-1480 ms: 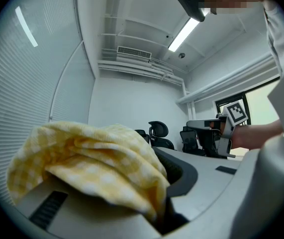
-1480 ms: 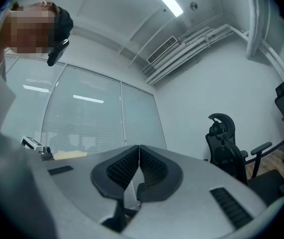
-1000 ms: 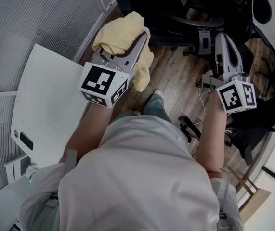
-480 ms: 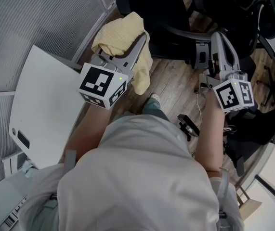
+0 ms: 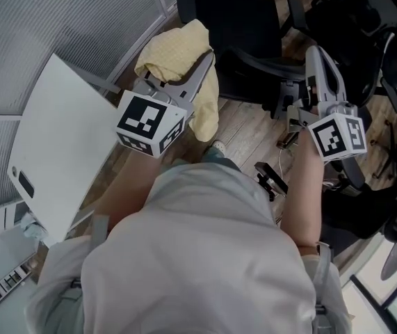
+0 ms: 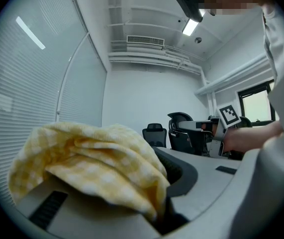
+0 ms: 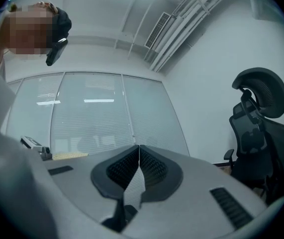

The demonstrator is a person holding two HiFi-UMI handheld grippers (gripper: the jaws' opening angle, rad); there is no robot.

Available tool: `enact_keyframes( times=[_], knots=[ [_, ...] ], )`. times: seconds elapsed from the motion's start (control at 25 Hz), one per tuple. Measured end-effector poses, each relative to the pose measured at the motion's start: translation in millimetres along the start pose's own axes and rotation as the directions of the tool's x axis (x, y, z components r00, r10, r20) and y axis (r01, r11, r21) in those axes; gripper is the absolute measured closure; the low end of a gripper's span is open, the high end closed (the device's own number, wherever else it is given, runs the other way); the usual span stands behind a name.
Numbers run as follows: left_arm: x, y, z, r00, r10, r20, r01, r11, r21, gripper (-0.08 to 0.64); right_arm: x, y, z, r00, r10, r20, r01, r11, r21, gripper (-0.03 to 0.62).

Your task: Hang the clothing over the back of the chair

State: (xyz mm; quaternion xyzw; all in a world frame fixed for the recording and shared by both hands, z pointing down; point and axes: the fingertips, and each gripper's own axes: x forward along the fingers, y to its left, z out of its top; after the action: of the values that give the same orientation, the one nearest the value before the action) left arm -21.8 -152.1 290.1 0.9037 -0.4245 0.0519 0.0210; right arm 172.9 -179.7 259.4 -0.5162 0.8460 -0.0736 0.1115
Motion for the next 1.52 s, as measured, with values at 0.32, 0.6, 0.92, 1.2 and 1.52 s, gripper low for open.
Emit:
enact_keyframes(
  times=[0.32, 0.6, 0.92, 1.2, 1.52],
  knots=[
    [18.6, 8.0, -3.2, 0.998, 0.056, -0.01, -0.056, 0.998, -0.011, 0.468, 26.3, -17.2, -1.8, 0.998, 0.059, -0.019, -0.058, 0.998, 0.007, 0.571],
    [34.9, 15.3, -5.2, 0.996, 0.09, -0.019, -0.091, 0.996, -0.019, 0.468, 42.6, -31.5, -2.2, 0.995, 0.093, -0.035, -0.092, 0.996, 0.007, 0.571],
    [49.7, 17.6, -6.7, 0.993, 0.112, -0.03, -0.113, 0.993, -0.018, 0.466, 54.0, -44.9, -2.6, 0.992, 0.119, -0.043, -0.119, 0.993, 0.015, 0.571],
    [50.8, 19.5, -8.2, 0.993, 0.114, -0.035, -0.115, 0.993, -0.017, 0.468, 56.0, -45.9, -6.7, 0.991, 0.127, -0.051, -0.126, 0.992, 0.024, 0.571],
    [45.7, 18.5, -5.7, 0.997, 0.076, -0.034, -0.076, 0.997, -0.011, 0.468, 51.2, -35.7, -9.5, 0.993, 0.109, -0.054, -0.107, 0.994, 0.025, 0.571]
  ],
)
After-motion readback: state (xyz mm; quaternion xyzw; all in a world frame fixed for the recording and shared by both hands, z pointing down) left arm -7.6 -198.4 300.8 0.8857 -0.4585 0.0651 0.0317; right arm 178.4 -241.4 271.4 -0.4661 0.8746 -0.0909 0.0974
